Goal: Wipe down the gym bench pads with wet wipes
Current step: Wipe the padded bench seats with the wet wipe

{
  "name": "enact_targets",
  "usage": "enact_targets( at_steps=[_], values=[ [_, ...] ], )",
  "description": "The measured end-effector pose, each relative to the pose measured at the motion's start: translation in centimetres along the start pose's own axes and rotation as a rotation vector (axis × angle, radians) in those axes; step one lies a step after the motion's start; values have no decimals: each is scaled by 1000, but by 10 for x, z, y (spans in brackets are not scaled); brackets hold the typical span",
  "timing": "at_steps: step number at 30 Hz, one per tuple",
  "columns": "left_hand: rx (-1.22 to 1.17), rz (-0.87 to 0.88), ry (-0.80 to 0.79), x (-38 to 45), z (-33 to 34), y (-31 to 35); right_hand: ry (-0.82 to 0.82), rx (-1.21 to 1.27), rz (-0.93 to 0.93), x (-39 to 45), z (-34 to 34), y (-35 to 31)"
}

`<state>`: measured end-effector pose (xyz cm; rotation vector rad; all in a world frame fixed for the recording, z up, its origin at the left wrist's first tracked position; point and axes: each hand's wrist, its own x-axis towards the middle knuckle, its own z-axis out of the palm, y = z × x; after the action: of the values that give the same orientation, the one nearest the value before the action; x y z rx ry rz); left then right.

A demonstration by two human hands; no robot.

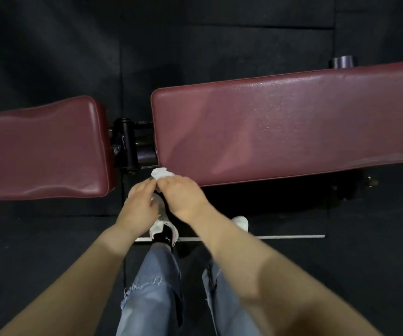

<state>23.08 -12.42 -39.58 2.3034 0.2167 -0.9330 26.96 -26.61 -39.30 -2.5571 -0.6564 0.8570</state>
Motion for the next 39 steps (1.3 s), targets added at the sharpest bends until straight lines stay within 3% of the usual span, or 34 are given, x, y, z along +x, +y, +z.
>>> enact_targets(
  at_steps=[3,6,9,12,18,22,27,31,34,39],
  values=[
    [14,-28,-20,-6,6,2,145,-86,-263,-24,-15,51],
    [-25,-63,-26,-7,12,6,248,-133,-211,-69,-29,112],
    [-78,-103,-23,-9,16,14,162,-139,92,-107,-49,165],
    [-113,-129,-17,-9,21,19,180,-103,377,-141,-56,218],
    [-137,-177,-16,-10,20,18,742,337,1089,-165,-53,230],
    [-187,-195,10,-10,18,13,901,648,1207,-123,-14,165],
    [-243,-204,-12,-5,15,5,920,846,1082,-66,39,61],
    [-359,-165,-33,-4,9,0,617,865,720,-39,50,-13],
    [-555,-264,6,-5,4,-2,259,569,372,-20,31,-25],
    [-555,-292,-4,-10,-3,-19,93,-53,-71,-8,-9,21]
  ],
)
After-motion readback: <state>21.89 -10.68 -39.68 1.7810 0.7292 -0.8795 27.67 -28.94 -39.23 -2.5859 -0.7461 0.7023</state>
